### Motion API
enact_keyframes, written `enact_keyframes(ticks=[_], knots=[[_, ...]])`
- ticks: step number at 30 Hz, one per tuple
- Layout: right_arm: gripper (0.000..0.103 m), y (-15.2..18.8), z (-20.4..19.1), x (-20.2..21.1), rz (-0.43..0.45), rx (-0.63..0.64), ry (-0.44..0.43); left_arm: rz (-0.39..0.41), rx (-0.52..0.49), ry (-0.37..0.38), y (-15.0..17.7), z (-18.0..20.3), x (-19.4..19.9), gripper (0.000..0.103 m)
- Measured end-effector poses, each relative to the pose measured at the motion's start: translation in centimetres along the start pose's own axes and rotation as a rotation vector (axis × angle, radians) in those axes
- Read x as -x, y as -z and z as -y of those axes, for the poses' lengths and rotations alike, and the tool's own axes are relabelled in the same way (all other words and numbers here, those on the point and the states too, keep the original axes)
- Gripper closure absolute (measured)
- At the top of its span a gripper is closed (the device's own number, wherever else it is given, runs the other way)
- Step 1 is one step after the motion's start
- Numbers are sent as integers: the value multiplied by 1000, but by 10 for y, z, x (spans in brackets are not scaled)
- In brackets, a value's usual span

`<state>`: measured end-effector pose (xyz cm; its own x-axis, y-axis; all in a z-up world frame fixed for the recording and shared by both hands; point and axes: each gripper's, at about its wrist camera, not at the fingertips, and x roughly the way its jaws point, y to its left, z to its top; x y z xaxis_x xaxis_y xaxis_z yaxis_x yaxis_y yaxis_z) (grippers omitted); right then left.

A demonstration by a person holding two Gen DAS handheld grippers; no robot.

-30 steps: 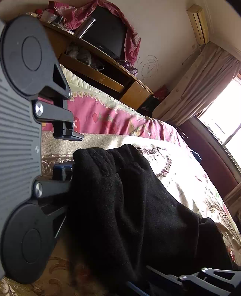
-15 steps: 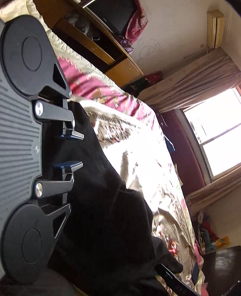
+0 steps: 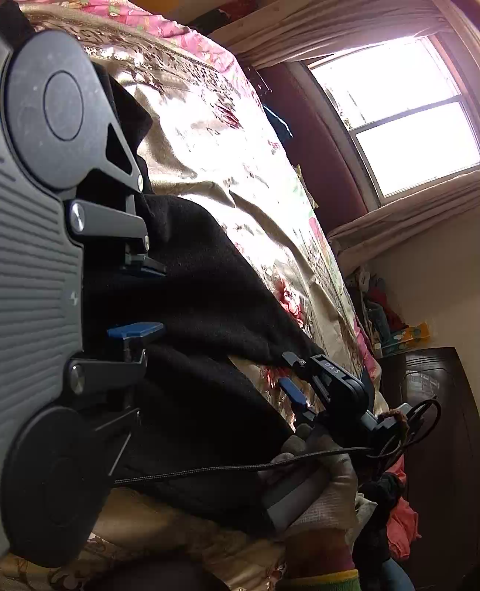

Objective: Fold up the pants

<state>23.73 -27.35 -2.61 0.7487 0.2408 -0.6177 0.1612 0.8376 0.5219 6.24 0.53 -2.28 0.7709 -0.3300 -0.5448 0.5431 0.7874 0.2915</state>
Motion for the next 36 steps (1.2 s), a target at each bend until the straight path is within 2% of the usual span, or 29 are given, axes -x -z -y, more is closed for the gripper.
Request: enact_keyframes(ticks=[3,6,8,9,10,12,14,16,18,21,24,26,29,30,32,34,36], knots=[[65,-3,7,-19,7,-30,-75,-39,7,12,-5,6,-19,60],[61,-7,11,-30,26,-51,-142,-77,-10,-6,-4,10,-29,57],[62,-7,12,-36,37,-70,-174,-104,-21,-19,-2,14,-33,55],[75,-9,13,-39,36,-83,-182,-112,-36,-28,-2,17,-37,54],[92,-10,14,-41,22,-105,-189,-120,-63,-44,-1,20,-42,53],[94,-16,17,-39,9,-155,-214,-121,-99,-66,0,26,-47,53],[95,-23,12,-21,39,-140,-249,-121,-124,-88,-4,30,-49,53],[95,-34,1,12,90,-104,-299,-114,-121,-88,-10,28,-47,65],[96,-43,-8,48,129,-74,-338,-94,-95,-68,-18,23,-38,69],[96,-50,-18,113,189,-19,-362,-22,-100,-47,-36,22,-8,69],[96,-38,-18,172,238,35,-321,33,-121,-16,-47,27,20,69],[94,-23,-10,190,239,60,-261,36,-114,19,-46,31,29,69],[76,10,15,172,153,88,-78,-36,-132,69,-29,42,15,69],[68,20,29,162,116,49,-33,-79,-135,96,-22,47,6,69],[68,34,58,151,72,-54,-19,-141,-157,126,-7,57,-7,68],[68,43,85,147,80,-168,-25,-145,-209,109,-1,66,-8,67],[68,48,102,149,121,-231,-33,-139,-222,104,-2,68,-7,67]])
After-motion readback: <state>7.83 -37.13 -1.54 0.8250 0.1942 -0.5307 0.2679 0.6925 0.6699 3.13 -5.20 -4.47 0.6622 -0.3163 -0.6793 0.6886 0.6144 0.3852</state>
